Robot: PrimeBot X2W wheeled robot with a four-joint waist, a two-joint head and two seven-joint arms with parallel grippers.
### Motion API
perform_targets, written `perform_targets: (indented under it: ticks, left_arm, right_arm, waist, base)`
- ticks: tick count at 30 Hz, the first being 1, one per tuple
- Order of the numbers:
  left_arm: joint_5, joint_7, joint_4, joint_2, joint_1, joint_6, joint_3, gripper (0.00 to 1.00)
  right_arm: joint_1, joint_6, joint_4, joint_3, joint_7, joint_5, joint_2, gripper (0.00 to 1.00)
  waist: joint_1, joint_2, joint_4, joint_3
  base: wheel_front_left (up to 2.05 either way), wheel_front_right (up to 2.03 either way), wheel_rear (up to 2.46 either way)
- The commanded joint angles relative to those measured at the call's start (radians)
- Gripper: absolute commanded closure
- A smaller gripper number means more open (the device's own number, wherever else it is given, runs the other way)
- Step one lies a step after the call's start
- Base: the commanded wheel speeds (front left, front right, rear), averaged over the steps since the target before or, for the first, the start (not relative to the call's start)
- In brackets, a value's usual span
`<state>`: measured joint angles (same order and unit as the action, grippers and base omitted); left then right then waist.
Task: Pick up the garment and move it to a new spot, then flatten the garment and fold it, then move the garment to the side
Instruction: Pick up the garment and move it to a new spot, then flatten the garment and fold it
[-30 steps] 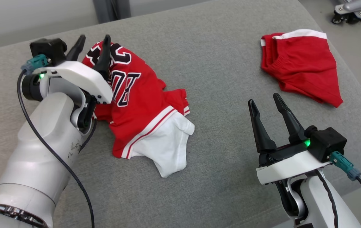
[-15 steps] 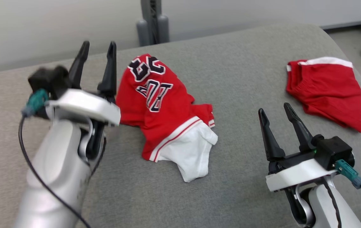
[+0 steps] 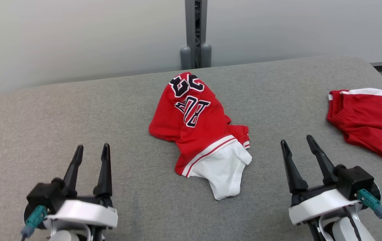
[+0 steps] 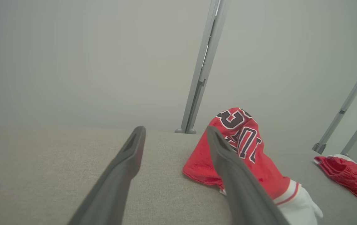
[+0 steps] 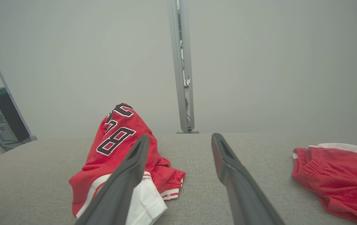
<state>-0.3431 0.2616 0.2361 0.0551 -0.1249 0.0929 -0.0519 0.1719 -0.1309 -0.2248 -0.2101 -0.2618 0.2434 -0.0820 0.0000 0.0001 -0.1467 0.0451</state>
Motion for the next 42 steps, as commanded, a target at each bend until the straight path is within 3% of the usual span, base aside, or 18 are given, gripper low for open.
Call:
perform_targets:
  ticks: [1,17,27,41,42]
  left_arm:
    - [0.014,0.003,-0.024,-0.001,0.032,0.012,0.005,0.0]
    - [-0.025,0.003,-0.023,-0.003,0.056,0.002,-0.039,0.0]
    - [-0.022,0.003,0.002,-0.003,0.041,0.005,-0.077,0.0]
    - [-0.013,0.003,0.022,-0.002,0.013,0.013,-0.087,0.0]
    - [-0.014,0.003,0.022,-0.002,0.013,0.012,-0.088,0.0]
  right_arm:
    - [-0.018,0.0,-0.007,0.004,-0.004,0.009,-0.007,0.0]
    - [-0.026,0.0,-0.096,-0.014,-0.004,0.06,0.0,0.0]
    - [0.012,0.0,-0.268,-0.131,0.015,0.223,0.003,0.0]
    - [0.082,0.0,-0.395,-0.33,0.076,0.444,-0.009,0.0]
    - [0.085,0.0,-0.4,-0.339,0.072,0.453,-0.012,0.14]
  waist:
    - [0.0,-0.0001,0.015,-0.005]
    - [0.0,-0.0001,0.052,0.008]
    - [0.0,-0.0001,0.087,0.052]
    - [0.0,-0.0001,0.146,0.092]
    - [0.0,-0.0001,0.147,0.092]
  base:
    - [0.0,0.0,0.0]
    - [0.0,0.0,0.0]
    - [0.0,0.0,0.0]
    - [0.0,0.0,0.0]
    - [0.0,0.0,0.0]
